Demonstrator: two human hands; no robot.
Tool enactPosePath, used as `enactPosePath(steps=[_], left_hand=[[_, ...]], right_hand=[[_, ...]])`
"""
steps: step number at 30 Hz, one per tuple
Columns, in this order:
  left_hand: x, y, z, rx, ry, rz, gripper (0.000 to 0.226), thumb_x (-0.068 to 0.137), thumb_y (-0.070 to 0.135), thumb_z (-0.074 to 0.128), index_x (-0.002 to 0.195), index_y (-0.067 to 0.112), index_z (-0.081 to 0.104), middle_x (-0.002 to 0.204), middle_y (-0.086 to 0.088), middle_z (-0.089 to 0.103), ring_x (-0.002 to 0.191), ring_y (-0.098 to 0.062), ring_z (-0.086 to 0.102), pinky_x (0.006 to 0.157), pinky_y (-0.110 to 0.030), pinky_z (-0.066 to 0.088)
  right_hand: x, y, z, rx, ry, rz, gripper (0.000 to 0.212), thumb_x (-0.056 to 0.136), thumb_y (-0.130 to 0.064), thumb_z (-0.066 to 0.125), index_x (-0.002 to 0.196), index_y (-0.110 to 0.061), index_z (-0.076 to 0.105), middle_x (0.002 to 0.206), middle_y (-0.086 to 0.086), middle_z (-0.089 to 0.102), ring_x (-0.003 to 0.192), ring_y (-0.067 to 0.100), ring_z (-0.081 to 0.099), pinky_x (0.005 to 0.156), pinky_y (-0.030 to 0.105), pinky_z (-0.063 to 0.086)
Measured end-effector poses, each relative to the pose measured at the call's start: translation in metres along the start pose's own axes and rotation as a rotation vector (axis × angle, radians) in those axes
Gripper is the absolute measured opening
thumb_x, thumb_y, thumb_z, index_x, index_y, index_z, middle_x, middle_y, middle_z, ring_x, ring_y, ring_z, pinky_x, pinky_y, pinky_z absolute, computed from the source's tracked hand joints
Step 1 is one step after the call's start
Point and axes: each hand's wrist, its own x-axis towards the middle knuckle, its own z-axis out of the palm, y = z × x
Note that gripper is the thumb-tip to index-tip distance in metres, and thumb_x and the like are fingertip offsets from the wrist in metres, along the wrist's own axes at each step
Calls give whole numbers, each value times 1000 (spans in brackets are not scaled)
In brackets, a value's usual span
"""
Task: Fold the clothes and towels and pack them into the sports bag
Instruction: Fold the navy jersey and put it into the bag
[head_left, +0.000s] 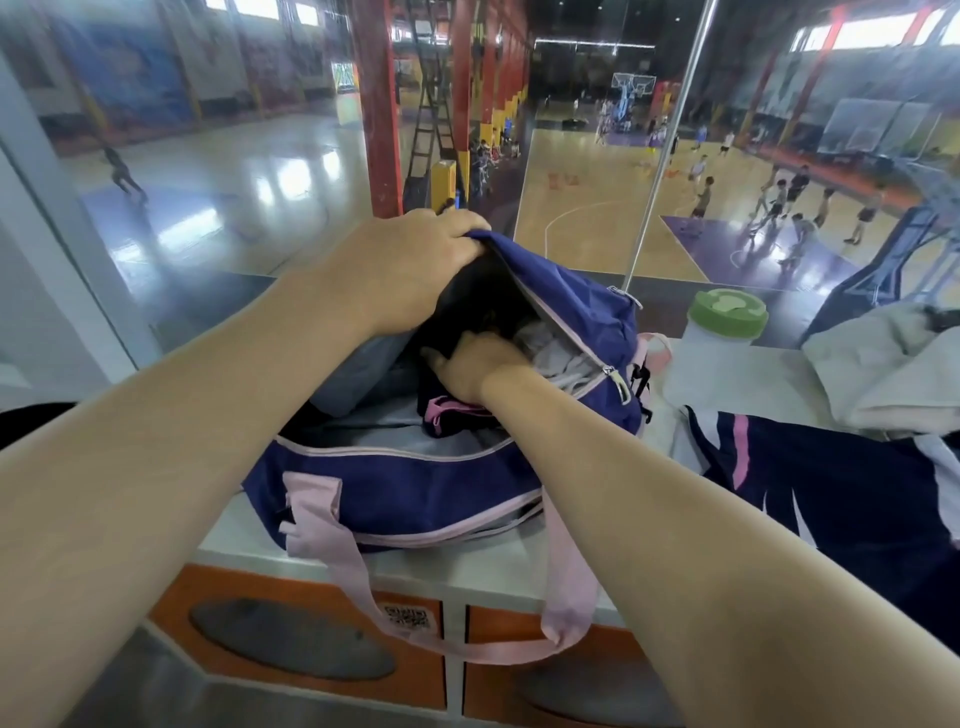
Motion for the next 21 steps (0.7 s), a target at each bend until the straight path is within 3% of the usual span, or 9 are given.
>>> enactPosePath(steps=[2,4,6,8,11,13,15,18,21], left_hand=[[0,1,0,-17,2,-8,55,89,-3,46,140,18,45,149,5,35,121,-29,48,77,-49,53],[-1,2,0,-36,5,-19,55,90,-4,45,140,18,45,149,4,36,121,-29,47,79,-48,52],[-2,4,0,-51,8,-24,55,90,-4,45,140,18,45,148,4,36,121,-29,47,79,-48,52],[-3,4,1,-52,14,-25,55,90,-5,46,140,18,45,147,4,36,119,-29,48,79,-47,52],[-2,4,0,-52,18,-28,55,89,-5,46,140,17,46,148,3,37,117,-29,49,77,-43,49],[-1,4,-1,-55,26,-28,56,89,-5,47,140,17,46,147,3,37,117,-30,49,76,-43,48],[0,5,-1,-56,30,-31,57,88,-5,47,140,18,45,147,4,37,117,-30,49,76,-44,49],[2,5,-1,-53,35,-44,56,89,-5,46,140,18,45,148,5,35,117,-29,48,76,-42,46],[2,5,2,-57,53,-41,54,89,-4,45,138,18,47,145,4,38,114,-30,50,75,-44,48]], right_hand=[[-2,4,-7,94,-18,-6,60,102,-49,25,132,-7,54,133,19,55,118,34,53,97,37,40],[-4,8,-14,128,-32,-22,45,103,-31,29,126,-4,58,130,19,57,115,33,55,96,35,41],[-7,10,-17,17,-15,-38,33,100,-18,39,123,-4,58,124,18,60,111,32,58,93,36,46],[-11,8,-18,-155,78,-58,33,95,-15,47,126,-7,56,125,16,60,110,31,59,90,38,49],[-13,9,-18,-294,165,-185,48,90,-18,53,137,-13,47,139,10,48,124,31,48,103,43,41],[-11,13,-13,-400,120,-249,48,92,-26,49,140,-16,46,142,7,47,131,30,42,112,44,27],[-9,19,-6,-442,28,-187,49,96,-38,39,139,-15,46,142,11,48,131,30,40,113,45,22],[-7,18,5,-289,-76,-133,61,99,-49,27,146,-13,36,150,16,36,137,34,32,113,42,24],[-10,8,11,-145,-126,-133,70,97,-61,22,154,-21,21,161,12,17,147,32,13,118,44,13]])
